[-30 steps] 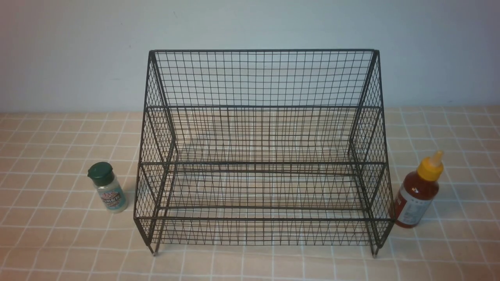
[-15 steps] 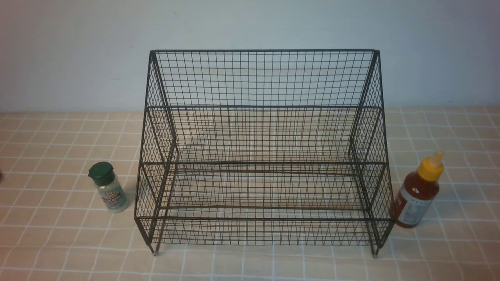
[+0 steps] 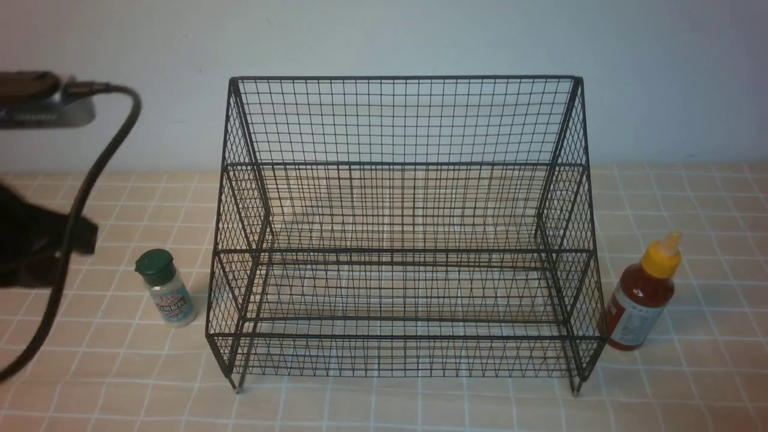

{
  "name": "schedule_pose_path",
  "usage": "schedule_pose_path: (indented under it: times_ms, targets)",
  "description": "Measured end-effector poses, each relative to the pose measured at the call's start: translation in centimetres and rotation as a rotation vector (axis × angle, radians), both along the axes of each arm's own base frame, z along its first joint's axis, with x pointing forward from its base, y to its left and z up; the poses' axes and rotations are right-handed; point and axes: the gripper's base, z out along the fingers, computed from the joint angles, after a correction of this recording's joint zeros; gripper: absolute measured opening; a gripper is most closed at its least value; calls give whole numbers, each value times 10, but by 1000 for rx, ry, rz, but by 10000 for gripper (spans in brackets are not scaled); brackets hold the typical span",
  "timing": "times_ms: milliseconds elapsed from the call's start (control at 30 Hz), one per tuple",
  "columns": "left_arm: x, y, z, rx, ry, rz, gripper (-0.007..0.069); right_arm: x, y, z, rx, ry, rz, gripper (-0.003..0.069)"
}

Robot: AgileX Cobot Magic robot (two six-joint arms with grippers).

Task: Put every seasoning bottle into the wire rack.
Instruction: Use the left arm to grab the condiment bottle closest to it

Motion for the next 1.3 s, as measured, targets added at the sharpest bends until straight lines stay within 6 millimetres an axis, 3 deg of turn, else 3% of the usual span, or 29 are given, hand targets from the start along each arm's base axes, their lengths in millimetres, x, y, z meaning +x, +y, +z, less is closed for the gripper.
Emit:
schedule_pose_path:
  times_ms: [100, 133, 167, 233, 367, 633, 767, 867, 900, 933, 1067, 1167, 1300]
  targets:
    - [22, -2, -4, 5, 34, 0, -6, 0, 0, 0, 0, 0, 0, -15]
    - [38, -1, -7, 5, 64, 8, -6, 0, 0, 0, 0, 0, 0, -15]
    - [40, 0, -7, 2, 68, 12, -6, 0, 0, 0, 0, 0, 0, -15]
    - [66, 8, -10, -30, 115, 50, -4, 0, 0, 0, 0, 0, 0, -15]
    - [92, 25, -11, -73, 114, 88, -3, 0, 0, 0, 0, 0, 0, -15]
    - [117, 26, -38, -82, 189, 11, 20, 0, 0, 0, 0, 0, 0, -15]
    - [128, 27, -58, -67, 244, -41, 119, 0, 0, 0, 0, 0, 0, -15]
    - [134, 27, -71, -61, 279, -71, 234, 0, 0, 0, 0, 0, 0, -15]
    - [138, 27, -80, -58, 300, -88, 337, 0, 0, 0, 0, 0, 0, -15]
    - [139, 27, -81, -57, 303, -92, 348, 0, 0, 0, 0, 0, 0, -15]
    - [146, 23, -93, -36, 306, -167, 542, 0, 0, 0, 0, 0, 0, -15]
    - [150, 16, -98, -19, 293, -227, 613, 0, 0, 0, 0, 0, 0, -15]
    - [158, 11, -109, -5, 280, -243, 634, 0, 0, 0, 0, 0, 0, -15]
